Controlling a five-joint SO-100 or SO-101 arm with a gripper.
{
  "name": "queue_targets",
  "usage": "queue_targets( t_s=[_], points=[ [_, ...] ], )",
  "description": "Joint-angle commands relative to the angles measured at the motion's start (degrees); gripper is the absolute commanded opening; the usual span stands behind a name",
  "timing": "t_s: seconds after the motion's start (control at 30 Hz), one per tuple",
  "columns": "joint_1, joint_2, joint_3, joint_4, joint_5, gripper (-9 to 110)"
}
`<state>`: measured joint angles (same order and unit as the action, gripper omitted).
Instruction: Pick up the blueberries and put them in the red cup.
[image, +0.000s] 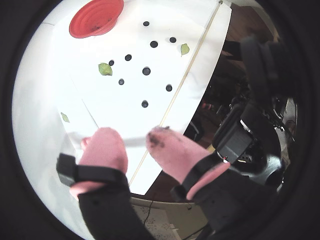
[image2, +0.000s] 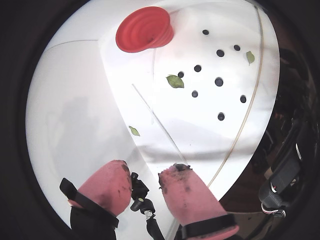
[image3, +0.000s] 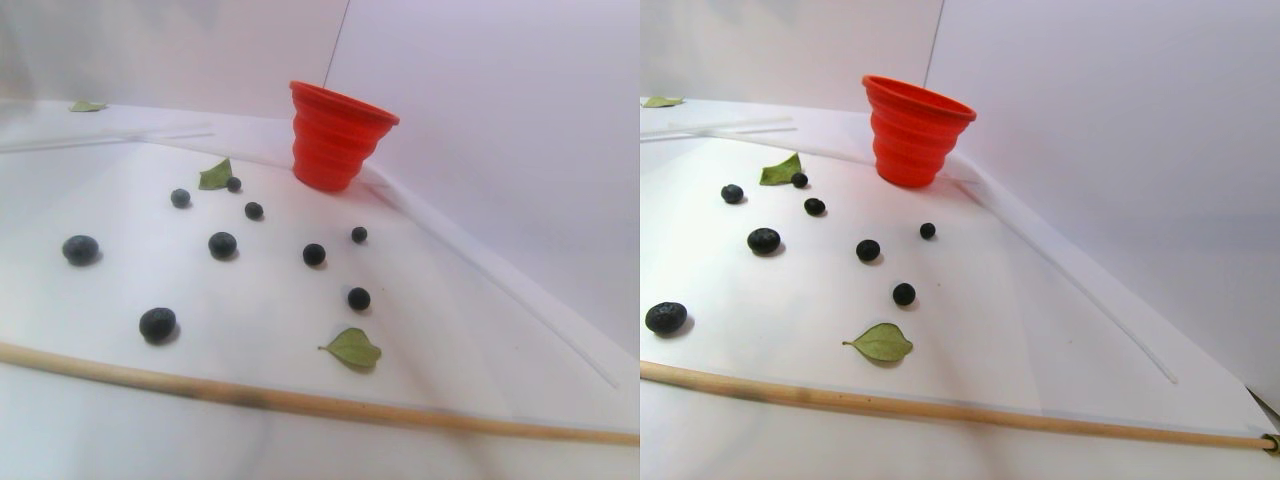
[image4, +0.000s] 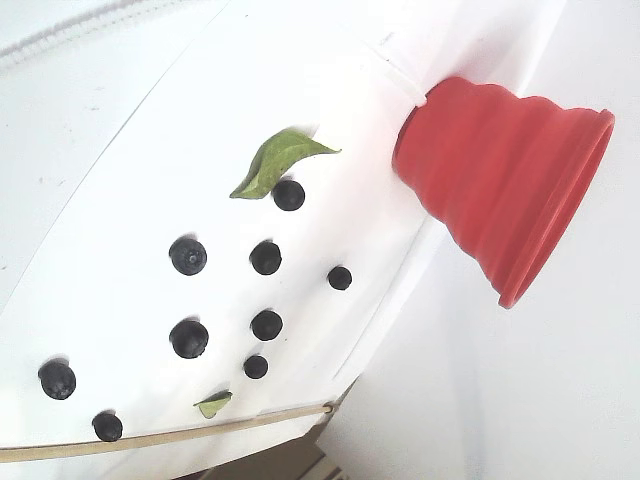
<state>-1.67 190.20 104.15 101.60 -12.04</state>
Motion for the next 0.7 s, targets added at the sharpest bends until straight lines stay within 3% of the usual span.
queue_targets(
  t_s=[0.0, 0.67],
  points=[
    [-0.53, 1.32, -0.88, 0.35, 0.44, 11],
    [-0.26, 1.23, -0.79, 0.35, 0.44, 11]
  ],
)
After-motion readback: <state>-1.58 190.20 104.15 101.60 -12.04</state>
